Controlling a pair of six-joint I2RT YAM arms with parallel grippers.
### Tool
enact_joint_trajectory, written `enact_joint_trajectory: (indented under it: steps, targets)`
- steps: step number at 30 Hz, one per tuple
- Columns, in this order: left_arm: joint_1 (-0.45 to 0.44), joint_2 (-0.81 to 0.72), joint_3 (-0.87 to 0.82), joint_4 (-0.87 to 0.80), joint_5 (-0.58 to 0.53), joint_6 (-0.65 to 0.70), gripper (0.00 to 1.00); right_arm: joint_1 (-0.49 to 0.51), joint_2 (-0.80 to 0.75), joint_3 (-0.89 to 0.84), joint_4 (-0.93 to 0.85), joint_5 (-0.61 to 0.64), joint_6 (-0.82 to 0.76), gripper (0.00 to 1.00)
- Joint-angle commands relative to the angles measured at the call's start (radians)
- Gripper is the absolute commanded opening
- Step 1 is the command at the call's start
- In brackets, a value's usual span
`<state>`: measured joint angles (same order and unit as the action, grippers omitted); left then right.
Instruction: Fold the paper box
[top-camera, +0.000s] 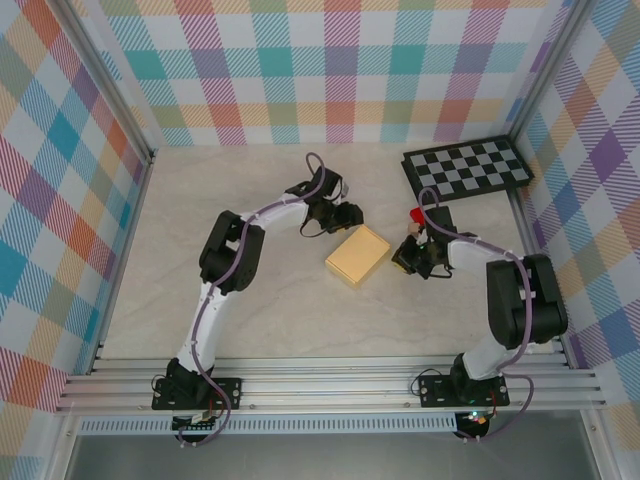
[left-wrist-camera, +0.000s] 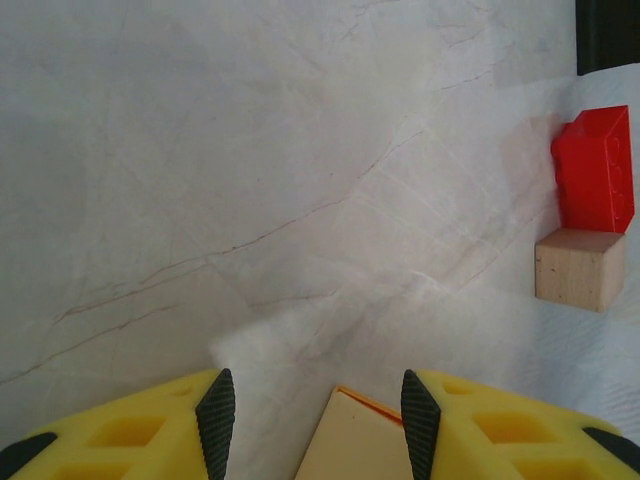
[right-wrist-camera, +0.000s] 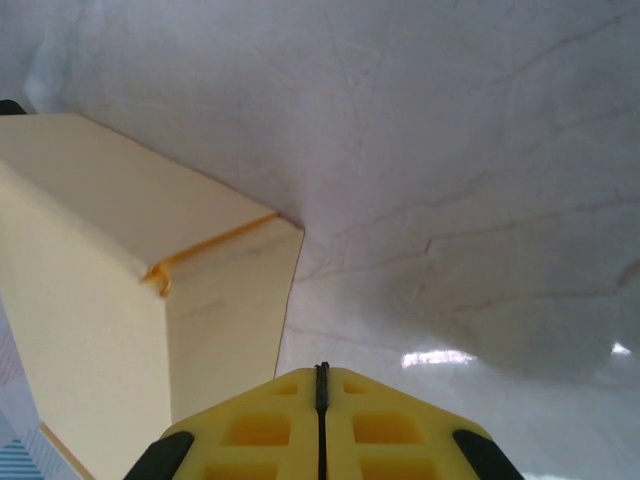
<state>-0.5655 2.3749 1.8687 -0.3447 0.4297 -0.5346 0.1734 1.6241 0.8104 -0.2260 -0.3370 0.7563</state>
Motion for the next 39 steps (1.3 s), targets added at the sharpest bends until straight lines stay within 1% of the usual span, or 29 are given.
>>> enact_joint_trajectory:
  steps: [1,4,8,14,19,25,30,33,37,39]
  targets:
    - [-0.015,0.018,0.059,-0.023,0.032,0.025,0.51,-0.025,0.039,0.028,0.099,-0.054,-0.036,0.08]
    - [-0.028,0.036,0.078,-0.034,0.038,0.029,0.51,-0.035,0.063,0.039,0.114,-0.060,-0.052,0.08]
    - [-0.051,0.057,0.108,-0.060,0.040,0.033,0.51,-0.037,0.111,0.053,0.155,-0.107,-0.050,0.07]
    - [-0.087,0.075,0.133,-0.085,0.037,0.021,0.51,-0.032,0.149,0.015,0.272,-0.180,0.052,0.07]
    - [-0.119,0.088,0.158,-0.083,0.046,-0.009,0.51,0.009,0.158,-0.014,0.340,-0.167,0.129,0.05]
    - [-0.151,0.107,0.176,-0.071,0.047,-0.046,0.51,0.061,0.143,-0.041,0.414,-0.119,0.224,0.05]
    - [-0.150,0.110,0.182,-0.090,0.028,-0.033,0.51,0.064,0.062,-0.079,0.361,-0.020,0.253,0.04]
    - [-0.133,0.141,0.262,-0.153,0.026,-0.009,0.51,0.081,-0.008,-0.134,0.343,0.032,0.286,0.05]
    - [-0.117,0.210,0.422,-0.226,0.026,0.009,0.51,0.123,-0.082,-0.196,0.313,0.108,0.346,0.06]
    - [-0.108,0.249,0.506,-0.265,0.026,0.017,0.51,0.134,-0.114,-0.229,0.312,0.132,0.383,0.09]
